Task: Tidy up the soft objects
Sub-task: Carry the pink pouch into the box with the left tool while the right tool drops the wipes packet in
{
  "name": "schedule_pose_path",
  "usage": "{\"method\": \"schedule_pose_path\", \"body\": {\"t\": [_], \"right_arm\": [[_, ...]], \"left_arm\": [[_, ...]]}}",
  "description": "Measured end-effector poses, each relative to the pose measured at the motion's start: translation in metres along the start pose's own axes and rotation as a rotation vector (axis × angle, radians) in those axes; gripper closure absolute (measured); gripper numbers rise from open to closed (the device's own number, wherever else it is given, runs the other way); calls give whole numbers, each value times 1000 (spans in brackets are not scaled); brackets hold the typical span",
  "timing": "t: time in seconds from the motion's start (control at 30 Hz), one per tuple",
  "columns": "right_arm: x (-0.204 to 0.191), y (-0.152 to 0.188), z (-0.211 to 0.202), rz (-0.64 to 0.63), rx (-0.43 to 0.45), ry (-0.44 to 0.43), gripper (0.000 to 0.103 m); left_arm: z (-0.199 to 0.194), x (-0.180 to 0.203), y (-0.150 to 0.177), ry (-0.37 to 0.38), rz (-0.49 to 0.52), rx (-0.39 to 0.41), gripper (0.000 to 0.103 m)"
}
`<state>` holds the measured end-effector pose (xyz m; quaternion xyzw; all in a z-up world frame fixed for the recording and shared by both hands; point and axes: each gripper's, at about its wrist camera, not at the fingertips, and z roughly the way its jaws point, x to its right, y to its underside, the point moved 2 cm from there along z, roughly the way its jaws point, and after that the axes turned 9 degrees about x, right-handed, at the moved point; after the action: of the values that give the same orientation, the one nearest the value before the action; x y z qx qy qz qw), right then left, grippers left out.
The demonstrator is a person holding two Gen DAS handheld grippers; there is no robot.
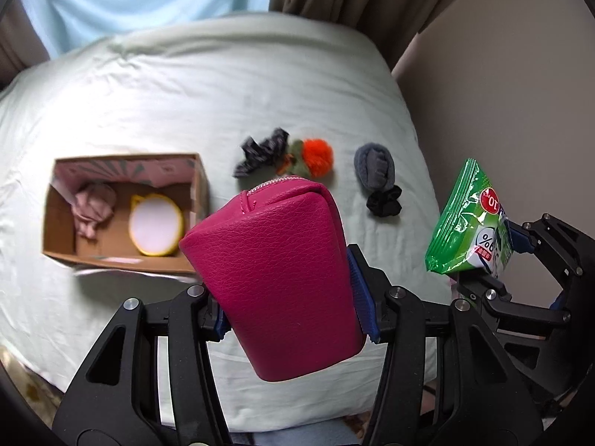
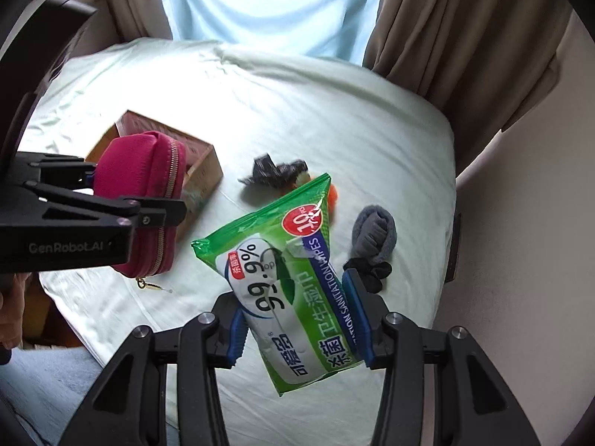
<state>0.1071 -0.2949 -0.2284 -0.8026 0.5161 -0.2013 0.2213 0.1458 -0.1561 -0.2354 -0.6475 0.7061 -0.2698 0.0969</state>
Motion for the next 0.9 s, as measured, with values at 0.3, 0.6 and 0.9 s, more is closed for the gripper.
{"method": "schedule_pose_path", "body": {"t": [0.3, 0.6, 0.9], "right_arm": [[-78, -57, -38, 191, 84, 35, 60], [-164, -121, -19, 341, 102, 19, 60], [-221, -150, 55, 463, 28, -40, 60]], "left_arm": [[-72, -104, -20, -20, 49, 64, 54], [-82, -229, -30, -28, 90, 27, 54], [-39, -314, -30, -79, 96, -46, 54]]}}
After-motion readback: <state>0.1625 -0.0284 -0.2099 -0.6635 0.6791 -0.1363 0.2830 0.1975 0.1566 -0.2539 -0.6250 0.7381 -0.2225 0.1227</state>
